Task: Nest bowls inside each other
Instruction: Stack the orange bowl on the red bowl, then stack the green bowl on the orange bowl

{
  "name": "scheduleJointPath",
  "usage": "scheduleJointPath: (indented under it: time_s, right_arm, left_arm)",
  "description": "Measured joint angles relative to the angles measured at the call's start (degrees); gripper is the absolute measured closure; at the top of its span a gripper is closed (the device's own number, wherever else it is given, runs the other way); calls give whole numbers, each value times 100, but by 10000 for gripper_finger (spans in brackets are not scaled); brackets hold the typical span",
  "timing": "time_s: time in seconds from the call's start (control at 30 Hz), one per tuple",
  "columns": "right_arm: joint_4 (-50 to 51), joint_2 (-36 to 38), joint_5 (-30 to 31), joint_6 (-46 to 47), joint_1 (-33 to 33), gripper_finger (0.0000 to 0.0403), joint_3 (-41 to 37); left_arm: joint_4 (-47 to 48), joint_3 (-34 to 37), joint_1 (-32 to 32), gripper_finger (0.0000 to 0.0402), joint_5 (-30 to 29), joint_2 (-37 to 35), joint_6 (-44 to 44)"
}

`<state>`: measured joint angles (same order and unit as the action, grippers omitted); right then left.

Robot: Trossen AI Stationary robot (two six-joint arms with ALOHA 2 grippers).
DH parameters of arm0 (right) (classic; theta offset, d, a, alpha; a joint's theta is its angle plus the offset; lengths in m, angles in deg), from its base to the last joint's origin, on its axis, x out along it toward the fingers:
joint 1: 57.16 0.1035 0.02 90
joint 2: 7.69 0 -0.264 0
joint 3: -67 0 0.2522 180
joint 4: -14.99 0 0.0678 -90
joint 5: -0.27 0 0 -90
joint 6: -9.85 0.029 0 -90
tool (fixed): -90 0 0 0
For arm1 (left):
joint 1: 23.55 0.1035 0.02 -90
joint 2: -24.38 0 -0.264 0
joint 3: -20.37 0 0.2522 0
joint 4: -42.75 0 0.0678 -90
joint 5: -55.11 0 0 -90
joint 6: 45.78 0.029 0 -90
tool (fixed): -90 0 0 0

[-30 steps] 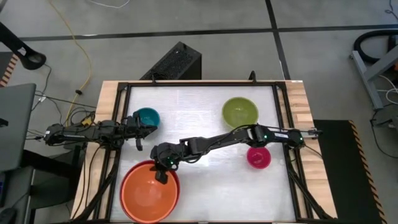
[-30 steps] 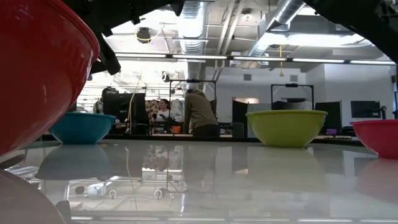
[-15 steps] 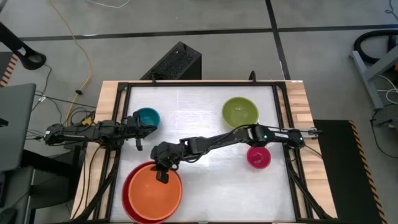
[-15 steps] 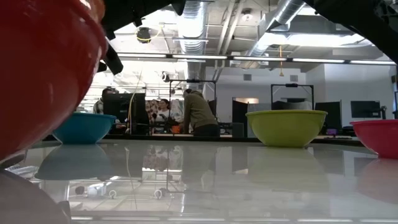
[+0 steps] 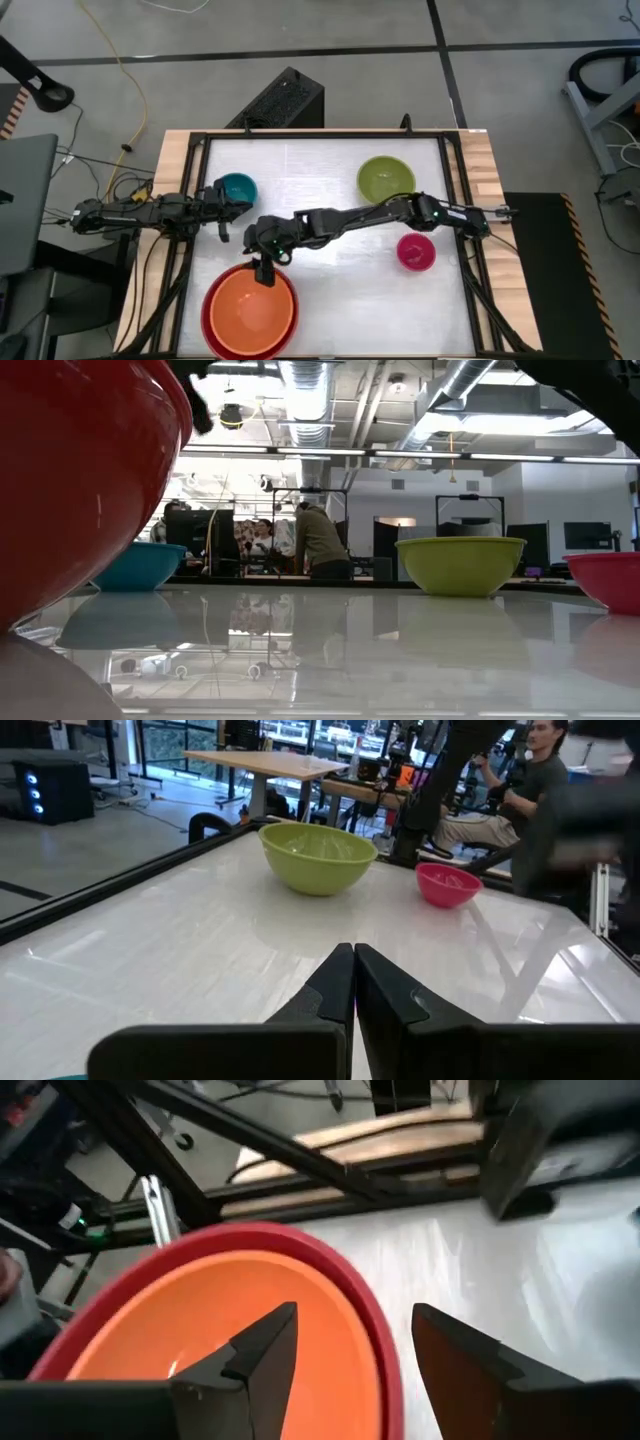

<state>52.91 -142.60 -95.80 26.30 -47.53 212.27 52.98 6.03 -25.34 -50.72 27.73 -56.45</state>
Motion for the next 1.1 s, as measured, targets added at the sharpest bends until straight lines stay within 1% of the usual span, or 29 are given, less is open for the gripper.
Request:
scheduleJointPath:
  time_s: [0.1, 0.13, 0.2, 0.3, 0.4, 0.47, 0.57, 0.6, 0.63, 0.77, 0.83, 0.93, 1.0, 1.1]
  right_arm:
    - [1024, 286, 9, -184, -9, 188, 2]
    - [1309, 363, 113, -231, 3, 190, 2]
    - [2021, 528, 627, -329, 71, 195, 2]
    - [3346, 722, 1664, -294, 151, 203, 1]
    - [4776, 878, 2595, 139, 152, 208, -186]
    - [5528, 980, 2967, 581, 92, 209, -433]
    - [6089, 1384, 3593, 1011, -41, 209, -1080]
    - [6140, 1596, 3816, 1098, -104, 209, -1352]
    - [6136, 1845, 3901, 1184, -191, 209, -1668]
    - [5659, 3055, 3767, 1448, -759, 210, -3232]
    - [5256, 3725, 3545, 1573, -1143, 210, -4078]
    - [4736, 4699, 3002, 1817, -1842, 210, -5177]
    - [4473, 5206, 2751, 2146, -2331, 210, -5787]
    - [4344, 5754, 2713, 2657, -2954, 206, -6463]
  left_arm:
    - [3, 0, -1, 401, 0, 0, -1]
    - [1, 2, 0, 401, 2, 0, 0]
    - [6, 0, -2, 401, 2, 2, -2]
    - [4, 1, -2, 401, 1, 2, -2]
    - [2, 0, -1, 401, 0, 2, -2]
    - [2, 0, -1, 401, 0, 1, -2]
    - [4, 0, -2, 401, 0, 2, -1]
    - [2, 0, -2, 401, 0, 2, -2]
    - [4, 0, 0, 401, 0, 2, 0]
    - [4, 1, -2, 401, 0, 2, -1]
    - [4, 0, -2, 401, 0, 2, -2]
    - [4, 0, -2, 401, 0, 0, -2]
    - [4, 1, 0, 401, 0, 0, 0]
    - [4, 1, -1, 401, -2, 0, 54]
